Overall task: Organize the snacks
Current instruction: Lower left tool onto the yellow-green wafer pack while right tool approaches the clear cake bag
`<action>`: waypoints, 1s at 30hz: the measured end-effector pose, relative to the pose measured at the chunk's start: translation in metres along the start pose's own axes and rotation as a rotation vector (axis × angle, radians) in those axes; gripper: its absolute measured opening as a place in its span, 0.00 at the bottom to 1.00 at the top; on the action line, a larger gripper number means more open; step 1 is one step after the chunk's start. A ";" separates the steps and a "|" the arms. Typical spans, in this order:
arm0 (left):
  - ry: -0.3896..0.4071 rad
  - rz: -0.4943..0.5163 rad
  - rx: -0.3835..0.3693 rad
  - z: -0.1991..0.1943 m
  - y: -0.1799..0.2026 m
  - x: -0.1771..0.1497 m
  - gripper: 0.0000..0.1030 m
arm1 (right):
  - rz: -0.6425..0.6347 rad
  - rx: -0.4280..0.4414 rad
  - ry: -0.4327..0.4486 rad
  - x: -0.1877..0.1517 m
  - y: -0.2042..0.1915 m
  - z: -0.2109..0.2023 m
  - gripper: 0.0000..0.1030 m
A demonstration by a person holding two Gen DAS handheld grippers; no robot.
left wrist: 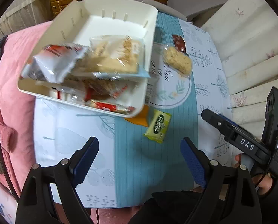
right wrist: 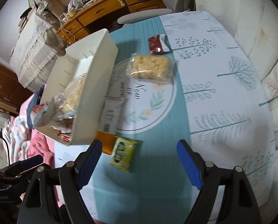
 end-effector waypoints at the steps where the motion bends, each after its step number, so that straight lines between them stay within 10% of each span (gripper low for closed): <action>1: -0.003 -0.002 0.000 0.003 0.004 -0.003 0.86 | -0.012 -0.004 -0.006 0.000 0.004 0.000 0.80; 30: 0.120 0.008 0.175 0.113 0.043 -0.031 0.75 | -0.591 -0.088 0.177 0.081 0.045 0.049 0.80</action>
Point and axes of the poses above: each gripper's, at about its wrist camera, not at the fingertips, and z roughly the way its jaws point, y to its right, x to its top, the point moved 10 cm from there along z, roughly the way its jaws point, and after that the axes turned 14 degrees about -z, right-handed, at the moved point
